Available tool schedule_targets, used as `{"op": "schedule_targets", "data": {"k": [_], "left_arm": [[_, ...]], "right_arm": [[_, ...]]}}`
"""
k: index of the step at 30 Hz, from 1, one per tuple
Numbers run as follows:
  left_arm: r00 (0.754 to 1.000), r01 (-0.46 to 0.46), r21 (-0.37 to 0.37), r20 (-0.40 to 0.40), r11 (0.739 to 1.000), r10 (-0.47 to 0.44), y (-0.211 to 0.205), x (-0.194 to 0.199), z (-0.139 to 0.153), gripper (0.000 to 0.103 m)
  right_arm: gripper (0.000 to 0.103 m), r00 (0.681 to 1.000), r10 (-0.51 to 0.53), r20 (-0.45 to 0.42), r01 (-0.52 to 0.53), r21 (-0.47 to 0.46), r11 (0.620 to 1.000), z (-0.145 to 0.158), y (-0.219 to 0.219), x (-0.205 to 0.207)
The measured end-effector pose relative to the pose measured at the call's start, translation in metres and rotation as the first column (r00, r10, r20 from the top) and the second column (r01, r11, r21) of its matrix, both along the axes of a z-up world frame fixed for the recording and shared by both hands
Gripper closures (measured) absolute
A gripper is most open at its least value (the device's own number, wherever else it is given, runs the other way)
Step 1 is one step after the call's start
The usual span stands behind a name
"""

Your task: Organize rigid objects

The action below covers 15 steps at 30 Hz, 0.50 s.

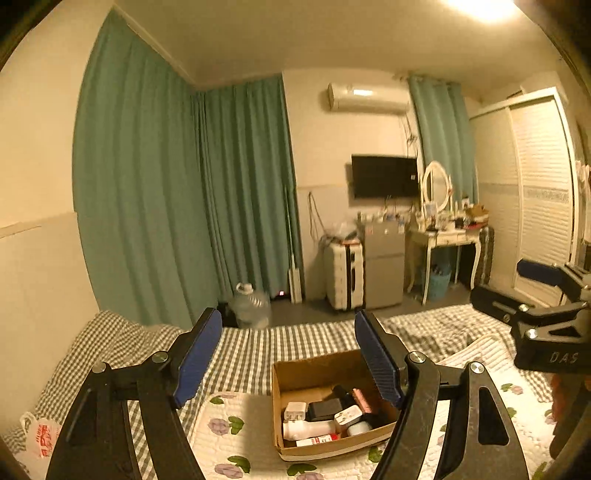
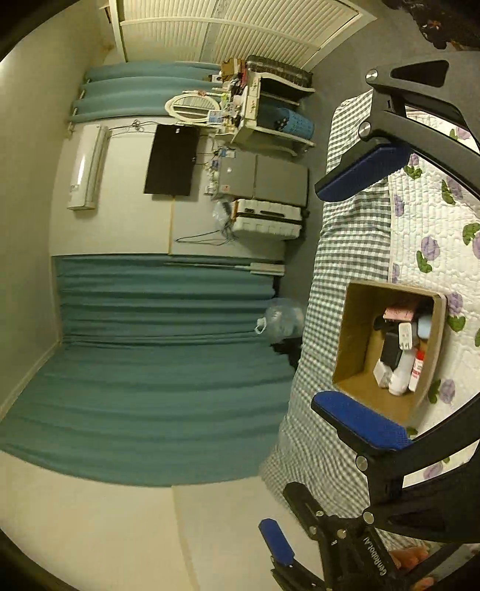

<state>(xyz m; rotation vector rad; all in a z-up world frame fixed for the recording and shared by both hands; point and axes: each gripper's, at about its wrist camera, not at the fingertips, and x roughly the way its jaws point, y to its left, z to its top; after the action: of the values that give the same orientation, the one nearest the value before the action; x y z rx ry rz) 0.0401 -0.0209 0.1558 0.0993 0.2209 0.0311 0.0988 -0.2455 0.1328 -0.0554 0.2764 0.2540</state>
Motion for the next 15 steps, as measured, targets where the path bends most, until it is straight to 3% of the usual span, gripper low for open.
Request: {"op": "schedule_targets", "data": {"k": [5,10,15], "left_arm": [[0.999,0.018,-0.018,0.038,1.000,-0.018,0.002,-0.023,-0.013,0.026],[0.999,-0.002,-0.020,0.038,1.000,0.003,-0.001,-0.026,-0.065,0.026],[0.998,-0.057,-0.012,-0.007,0.998,0.057,0.000,-0.008,-0.112,0.026]], "right_arm": [[0.000,0.999,-0.006,0.044,0.005,0.020,1.000,-0.020,-0.003,-0.029],[0.000,0.993,-0.070,0.100,0.064,0.059,0.996,-0.066,-0.002,-0.039],[0.000,0.986,-0.100,0.133,0.096,0.033,0.995,-0.111,0.013,-0.033]]}}
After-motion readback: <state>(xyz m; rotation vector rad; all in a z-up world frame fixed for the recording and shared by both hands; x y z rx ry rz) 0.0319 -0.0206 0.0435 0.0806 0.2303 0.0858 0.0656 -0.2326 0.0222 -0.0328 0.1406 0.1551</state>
